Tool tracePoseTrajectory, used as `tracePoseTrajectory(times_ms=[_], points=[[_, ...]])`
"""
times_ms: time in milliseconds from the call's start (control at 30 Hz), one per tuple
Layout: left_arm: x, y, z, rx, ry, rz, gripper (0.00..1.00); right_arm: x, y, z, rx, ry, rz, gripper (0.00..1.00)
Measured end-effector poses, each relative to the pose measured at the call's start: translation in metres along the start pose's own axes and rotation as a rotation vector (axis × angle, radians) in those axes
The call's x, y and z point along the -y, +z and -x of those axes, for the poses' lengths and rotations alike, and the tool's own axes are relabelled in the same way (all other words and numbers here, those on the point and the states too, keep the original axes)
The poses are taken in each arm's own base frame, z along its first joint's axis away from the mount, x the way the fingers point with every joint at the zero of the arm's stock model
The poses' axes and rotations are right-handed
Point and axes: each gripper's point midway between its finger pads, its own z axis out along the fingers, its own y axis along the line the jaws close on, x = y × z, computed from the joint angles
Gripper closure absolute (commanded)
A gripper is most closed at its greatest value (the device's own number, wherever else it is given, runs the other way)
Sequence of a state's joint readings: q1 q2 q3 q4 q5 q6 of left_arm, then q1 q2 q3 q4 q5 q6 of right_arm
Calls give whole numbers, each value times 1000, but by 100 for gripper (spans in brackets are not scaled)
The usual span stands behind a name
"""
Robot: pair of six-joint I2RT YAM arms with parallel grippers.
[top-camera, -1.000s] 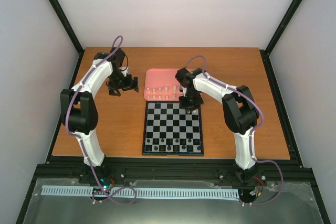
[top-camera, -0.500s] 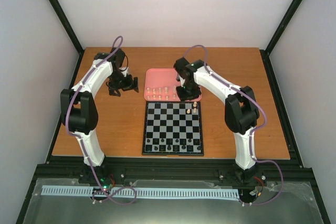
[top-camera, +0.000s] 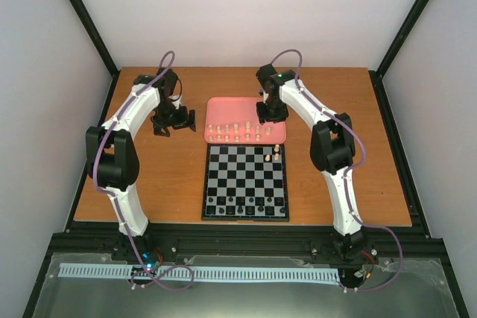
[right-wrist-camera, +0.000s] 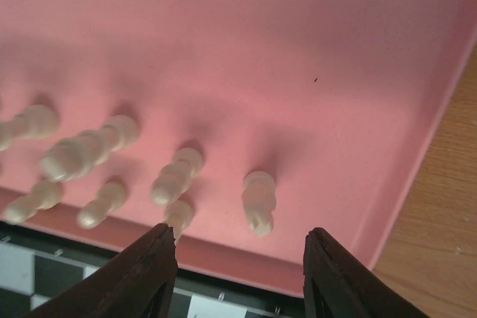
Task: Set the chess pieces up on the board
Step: Pick up the chess piece from the storage box.
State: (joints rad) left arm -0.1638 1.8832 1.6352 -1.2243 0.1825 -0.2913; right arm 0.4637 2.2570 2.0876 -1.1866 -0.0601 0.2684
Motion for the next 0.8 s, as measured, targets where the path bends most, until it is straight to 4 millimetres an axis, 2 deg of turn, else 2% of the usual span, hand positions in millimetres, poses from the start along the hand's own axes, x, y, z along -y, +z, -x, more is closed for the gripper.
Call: tracePoseTrajectory(times_ms=[67,200,533,700,800], points=[[0,0,0,0,0,2,0,5,17,-1,-31,7,-10,53],[-1,-1,0,0,1,6,0,12,36,-6,-73,12,-19,53],[0,-1,3,2,1,7,0,18,39,-5,-83,15,-7,58],[0,3,7,-4,1,8,0,19,53,-9,-113,18,0,61],[1,5,9,-8,0,9,0,19,60,-12,-130,15,3,66]])
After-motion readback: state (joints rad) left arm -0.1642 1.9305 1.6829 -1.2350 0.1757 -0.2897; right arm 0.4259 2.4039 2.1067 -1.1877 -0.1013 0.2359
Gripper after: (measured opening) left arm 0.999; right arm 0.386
